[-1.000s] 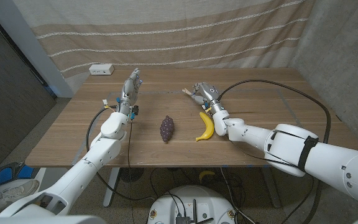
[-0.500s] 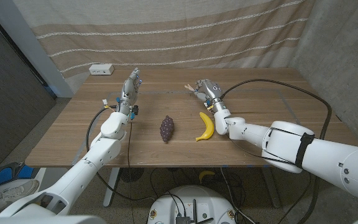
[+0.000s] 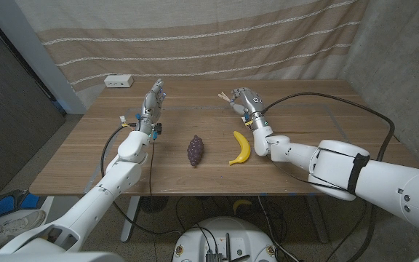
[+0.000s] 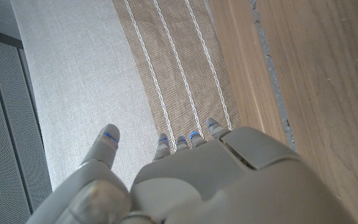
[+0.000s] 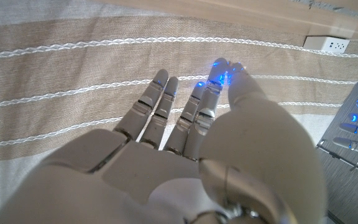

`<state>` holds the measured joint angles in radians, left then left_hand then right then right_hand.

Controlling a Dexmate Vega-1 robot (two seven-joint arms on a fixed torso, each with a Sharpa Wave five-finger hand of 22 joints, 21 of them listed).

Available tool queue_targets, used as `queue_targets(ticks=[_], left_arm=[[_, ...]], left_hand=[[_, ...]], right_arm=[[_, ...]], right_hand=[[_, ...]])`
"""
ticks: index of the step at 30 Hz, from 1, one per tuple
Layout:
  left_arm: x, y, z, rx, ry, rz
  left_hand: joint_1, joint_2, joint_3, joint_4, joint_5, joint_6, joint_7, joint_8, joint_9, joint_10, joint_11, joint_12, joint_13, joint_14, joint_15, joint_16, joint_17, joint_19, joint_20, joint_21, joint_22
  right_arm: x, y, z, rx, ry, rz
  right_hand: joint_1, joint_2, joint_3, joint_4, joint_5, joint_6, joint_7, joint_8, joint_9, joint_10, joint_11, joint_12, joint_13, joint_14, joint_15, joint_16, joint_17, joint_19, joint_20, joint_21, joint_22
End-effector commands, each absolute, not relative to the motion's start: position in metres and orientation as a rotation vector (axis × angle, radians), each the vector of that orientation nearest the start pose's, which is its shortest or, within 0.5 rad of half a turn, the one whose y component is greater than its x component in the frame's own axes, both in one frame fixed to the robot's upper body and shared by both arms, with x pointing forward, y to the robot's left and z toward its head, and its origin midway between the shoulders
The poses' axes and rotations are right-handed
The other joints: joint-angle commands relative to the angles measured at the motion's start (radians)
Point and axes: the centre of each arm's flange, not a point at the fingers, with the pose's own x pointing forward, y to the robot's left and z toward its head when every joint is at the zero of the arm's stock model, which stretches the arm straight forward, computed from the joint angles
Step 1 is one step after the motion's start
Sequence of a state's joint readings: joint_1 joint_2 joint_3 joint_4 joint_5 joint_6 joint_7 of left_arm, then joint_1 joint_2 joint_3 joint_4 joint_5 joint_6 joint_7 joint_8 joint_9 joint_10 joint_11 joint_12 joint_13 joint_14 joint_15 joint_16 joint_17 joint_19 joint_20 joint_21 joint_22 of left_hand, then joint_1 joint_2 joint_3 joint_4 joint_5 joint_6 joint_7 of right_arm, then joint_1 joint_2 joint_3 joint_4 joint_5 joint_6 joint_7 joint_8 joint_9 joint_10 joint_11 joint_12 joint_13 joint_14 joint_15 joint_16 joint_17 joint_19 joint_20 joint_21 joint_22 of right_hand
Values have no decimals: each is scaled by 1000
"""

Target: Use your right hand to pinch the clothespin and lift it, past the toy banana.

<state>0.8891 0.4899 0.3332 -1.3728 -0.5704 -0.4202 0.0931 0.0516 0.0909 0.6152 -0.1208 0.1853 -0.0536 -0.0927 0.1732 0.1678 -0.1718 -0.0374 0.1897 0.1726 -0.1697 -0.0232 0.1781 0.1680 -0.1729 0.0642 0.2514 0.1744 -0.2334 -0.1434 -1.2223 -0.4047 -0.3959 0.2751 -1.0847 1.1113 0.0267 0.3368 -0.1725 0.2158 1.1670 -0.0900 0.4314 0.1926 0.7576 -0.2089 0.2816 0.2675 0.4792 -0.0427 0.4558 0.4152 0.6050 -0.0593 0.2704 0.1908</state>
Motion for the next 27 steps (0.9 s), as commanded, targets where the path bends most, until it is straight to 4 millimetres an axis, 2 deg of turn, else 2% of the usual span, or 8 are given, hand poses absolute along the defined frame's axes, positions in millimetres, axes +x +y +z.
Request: queue_targets(ticks=[1, 14, 27], left_arm=[[624, 291, -8, -61, -764, -109], [620, 291, -6, -55, -776, -118], [614, 290, -9, -55, -783, -124]], left_hand=[[7, 45, 1, -2, -1, -3, -1, 3, 1, -8, 2, -1, 0, -57, 1, -1, 0, -31, -6, -4, 3], [7, 45, 1, -3, -1, -4, -2, 3, 1, -6, 1, -1, 0, -57, 1, -1, 0, -30, -7, -7, 3], [8, 45, 0, -3, -1, -4, 0, 3, 1, -6, 2, -1, 0, -57, 0, -1, 0, -29, -6, -11, 3]], right_arm=[[688, -131, 7, -1112, -1173, -414], [670, -140, 14, -1101, -1267, -443], [652, -151, 16, -1133, -1288, -447]], right_hand=[[22, 1, 5, 1, 9, 19, -13, 8, 5, 10, 1, 5, 3, 6, -190, -7, 3, -2, -21, 1, 3], [26, -2, 3, 5, 16, 23, -10, 9, 4, 12, 1, 5, 8, 9, -189, -14, 1, -4, -22, 2, 3], [28, -4, 4, 10, 23, 24, -9, 8, 3, 17, 0, 5, 12, 13, -189, -24, -3, -3, -24, 2, 3]])
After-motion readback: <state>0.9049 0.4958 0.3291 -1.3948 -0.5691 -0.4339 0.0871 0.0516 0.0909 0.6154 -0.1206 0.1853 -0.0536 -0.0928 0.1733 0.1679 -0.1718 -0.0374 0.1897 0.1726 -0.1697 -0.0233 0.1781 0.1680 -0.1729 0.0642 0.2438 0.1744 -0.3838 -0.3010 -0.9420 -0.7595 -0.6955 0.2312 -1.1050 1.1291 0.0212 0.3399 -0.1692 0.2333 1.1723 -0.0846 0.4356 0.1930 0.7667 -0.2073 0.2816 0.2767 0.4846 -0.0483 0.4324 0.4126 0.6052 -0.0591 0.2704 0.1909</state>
